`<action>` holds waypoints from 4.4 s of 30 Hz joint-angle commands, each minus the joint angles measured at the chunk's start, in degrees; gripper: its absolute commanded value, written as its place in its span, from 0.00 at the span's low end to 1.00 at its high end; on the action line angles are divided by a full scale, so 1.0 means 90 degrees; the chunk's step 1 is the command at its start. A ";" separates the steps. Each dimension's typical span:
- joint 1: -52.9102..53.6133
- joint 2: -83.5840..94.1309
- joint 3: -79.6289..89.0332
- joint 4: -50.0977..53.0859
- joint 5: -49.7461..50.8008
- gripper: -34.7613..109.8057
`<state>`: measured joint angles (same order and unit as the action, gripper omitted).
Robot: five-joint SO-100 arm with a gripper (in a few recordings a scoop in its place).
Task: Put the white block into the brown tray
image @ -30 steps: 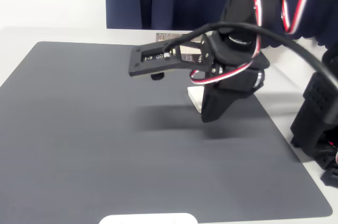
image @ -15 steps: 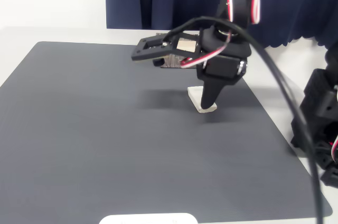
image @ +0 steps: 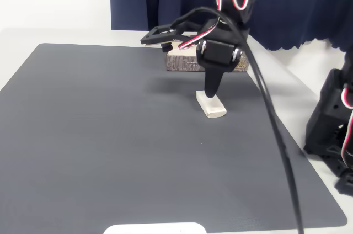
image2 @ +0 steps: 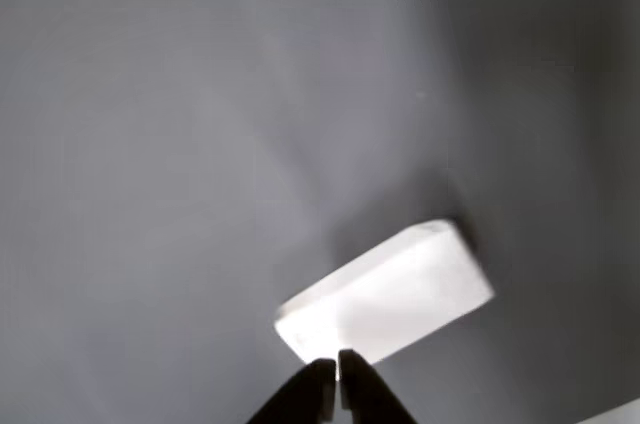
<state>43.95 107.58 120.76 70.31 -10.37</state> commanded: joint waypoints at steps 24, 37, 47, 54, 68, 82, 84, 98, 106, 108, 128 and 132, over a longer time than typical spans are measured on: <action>0.0596 0.0166 -0.0225 0.0098 0.5459 0.24; 0.0635 0.0166 -0.0225 0.0742 0.7090 0.24; 0.0713 -0.0010 -0.0488 0.0820 0.5479 0.27; 0.0879 -0.0283 -0.0654 0.0801 0.4590 0.29; 0.1240 -0.0361 -0.0703 0.0615 0.4258 0.46; 0.1318 -0.0176 -0.0439 0.0654 0.4385 0.52; 0.1328 -0.0176 -0.0410 0.0654 0.4355 0.54; 0.1426 -0.0293 -0.0293 0.0488 0.4287 0.58; 0.1367 -0.0674 -0.0352 0.0195 0.4238 0.58; 0.1348 -0.0732 -0.0352 0.0117 0.4229 0.58; 0.1113 -0.0420 0.0186 -0.0781 0.4141 0.54; 0.1064 -0.0371 0.0225 -0.0869 0.4131 0.54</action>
<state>54.14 101.60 122.96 63.28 27.16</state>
